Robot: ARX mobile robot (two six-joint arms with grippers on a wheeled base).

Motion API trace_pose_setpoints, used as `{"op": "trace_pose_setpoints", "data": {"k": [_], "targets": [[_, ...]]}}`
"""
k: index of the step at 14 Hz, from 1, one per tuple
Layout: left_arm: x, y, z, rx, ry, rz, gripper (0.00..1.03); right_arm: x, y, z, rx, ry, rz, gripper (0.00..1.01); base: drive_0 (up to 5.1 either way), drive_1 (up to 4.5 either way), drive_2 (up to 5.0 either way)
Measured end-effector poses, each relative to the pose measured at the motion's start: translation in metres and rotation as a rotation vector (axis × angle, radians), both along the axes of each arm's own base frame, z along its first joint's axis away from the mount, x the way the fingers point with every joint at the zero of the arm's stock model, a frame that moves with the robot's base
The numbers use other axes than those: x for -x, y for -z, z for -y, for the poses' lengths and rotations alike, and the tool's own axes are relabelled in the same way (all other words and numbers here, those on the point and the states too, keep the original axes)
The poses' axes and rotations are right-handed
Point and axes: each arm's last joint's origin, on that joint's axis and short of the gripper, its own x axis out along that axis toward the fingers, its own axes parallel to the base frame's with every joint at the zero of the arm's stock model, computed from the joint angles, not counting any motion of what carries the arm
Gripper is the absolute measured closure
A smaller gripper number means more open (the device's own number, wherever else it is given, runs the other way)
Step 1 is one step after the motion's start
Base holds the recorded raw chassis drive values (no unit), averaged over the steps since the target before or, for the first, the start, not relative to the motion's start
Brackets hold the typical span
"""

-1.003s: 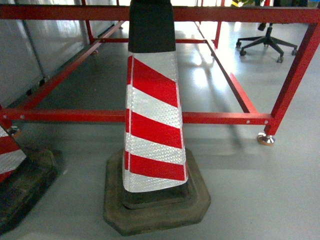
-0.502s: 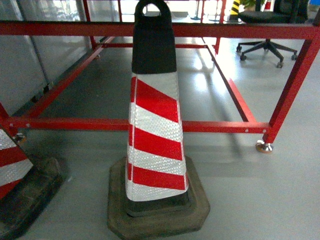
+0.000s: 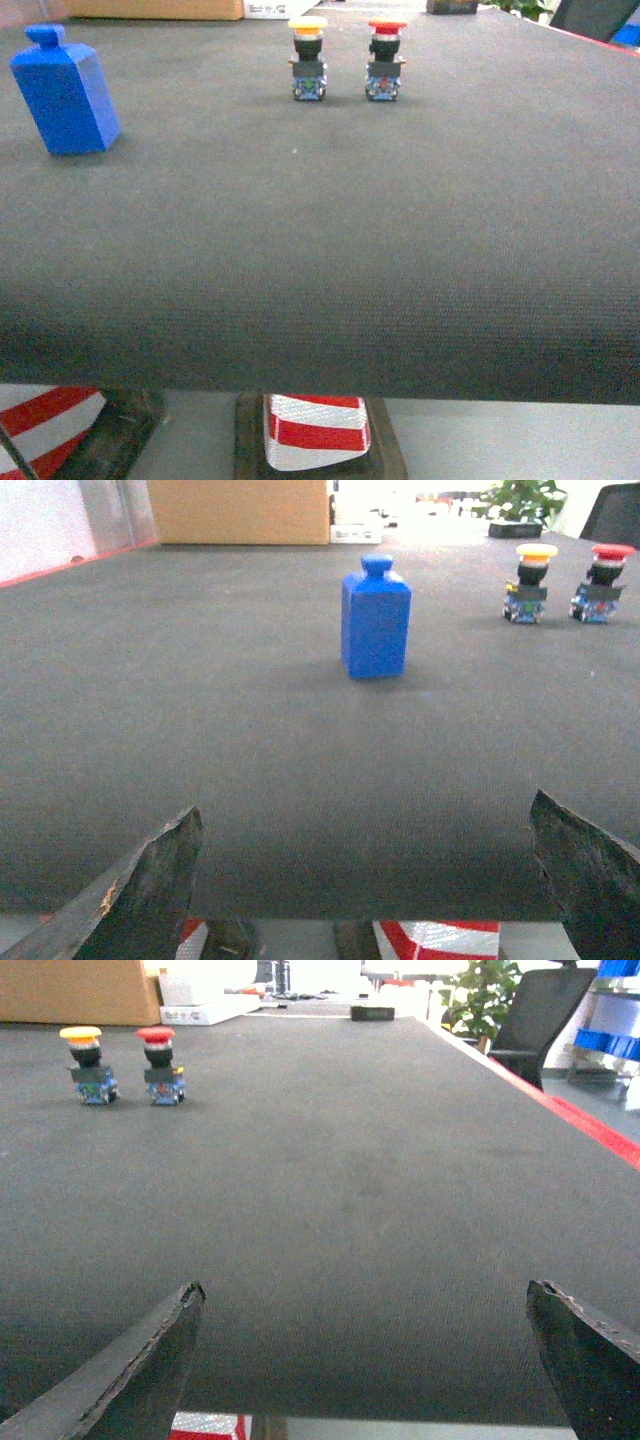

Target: Pick blue part to blue bin on bottom shelf

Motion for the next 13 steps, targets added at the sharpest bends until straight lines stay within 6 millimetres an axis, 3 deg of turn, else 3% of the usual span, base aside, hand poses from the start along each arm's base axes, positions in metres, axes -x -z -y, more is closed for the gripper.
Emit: {"op": "trace_pose_setpoints", "data": {"k": [13], "targets": [[0.0000, -0.0004, 0.0000, 0.000, -0.001, 0.004, 0.05, 0.0000, -0.0006, 0.0000, 0.002, -0.001, 0.006, 0.03, 0.0, 0.00, 0.0]]}}
